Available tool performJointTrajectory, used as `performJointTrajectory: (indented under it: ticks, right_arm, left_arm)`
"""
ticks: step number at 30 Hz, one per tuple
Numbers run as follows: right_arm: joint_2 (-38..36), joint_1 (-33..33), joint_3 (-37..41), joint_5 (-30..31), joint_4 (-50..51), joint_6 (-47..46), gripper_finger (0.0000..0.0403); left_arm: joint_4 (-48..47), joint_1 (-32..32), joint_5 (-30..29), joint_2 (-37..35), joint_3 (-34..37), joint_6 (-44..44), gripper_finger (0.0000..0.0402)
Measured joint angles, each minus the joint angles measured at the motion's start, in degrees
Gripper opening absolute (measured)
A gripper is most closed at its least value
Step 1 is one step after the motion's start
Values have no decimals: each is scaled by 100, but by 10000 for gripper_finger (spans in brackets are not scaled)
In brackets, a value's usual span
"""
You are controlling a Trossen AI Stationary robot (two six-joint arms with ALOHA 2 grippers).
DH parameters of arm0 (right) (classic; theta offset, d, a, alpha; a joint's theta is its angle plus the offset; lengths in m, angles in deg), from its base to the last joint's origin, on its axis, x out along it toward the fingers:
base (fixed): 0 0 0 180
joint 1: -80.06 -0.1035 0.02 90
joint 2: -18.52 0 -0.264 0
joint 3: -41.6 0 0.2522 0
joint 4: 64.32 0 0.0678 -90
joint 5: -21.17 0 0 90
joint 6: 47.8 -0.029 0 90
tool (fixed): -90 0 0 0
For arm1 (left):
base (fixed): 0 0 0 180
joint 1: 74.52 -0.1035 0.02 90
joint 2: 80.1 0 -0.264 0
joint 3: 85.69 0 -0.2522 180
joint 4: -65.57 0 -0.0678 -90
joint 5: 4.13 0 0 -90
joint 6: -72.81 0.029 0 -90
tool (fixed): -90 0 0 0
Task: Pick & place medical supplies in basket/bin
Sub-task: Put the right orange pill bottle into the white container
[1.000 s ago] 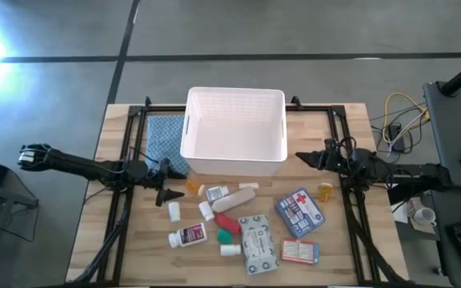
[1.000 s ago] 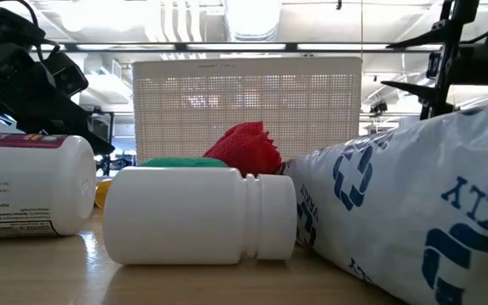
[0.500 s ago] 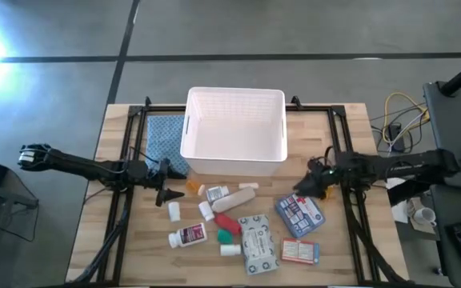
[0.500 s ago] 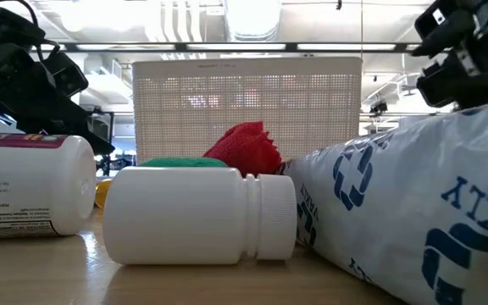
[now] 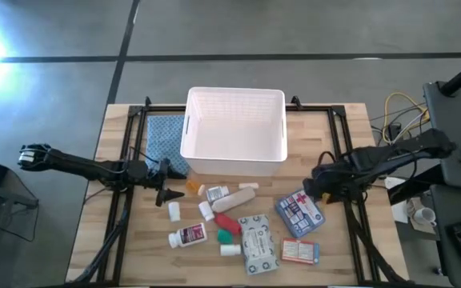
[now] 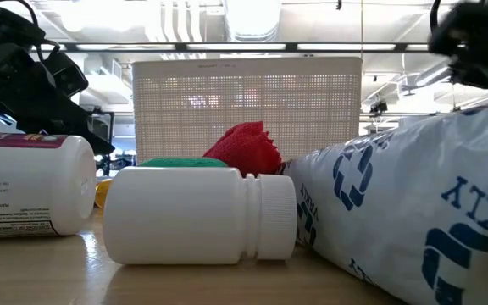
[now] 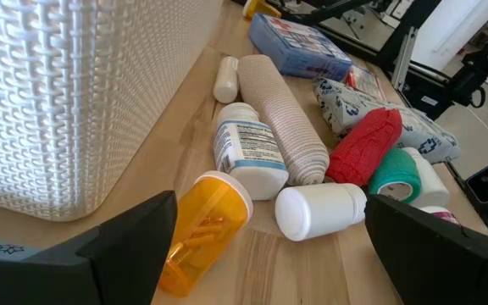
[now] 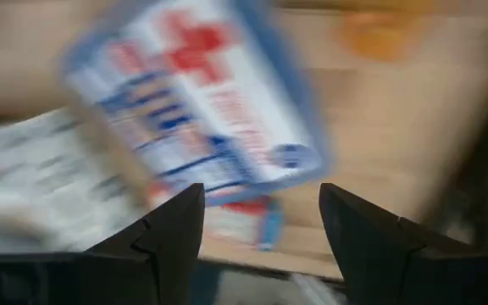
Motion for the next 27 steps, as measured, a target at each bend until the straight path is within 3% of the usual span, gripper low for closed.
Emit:
performJointTrajectory:
  ticks: [4,13,27]
  right_arm:
    - [626,-286,-78,160,470,-505,224]
    - [1346,-424,220,1509,485,-1720,224]
    - [1512,-424,1167,1372,-137,-2237,224]
  left_arm:
    - [0,2,0,0,1,0,358]
    - [0,0,0,1,1,1,358]
    - [0,0,0,0,2,1,358]
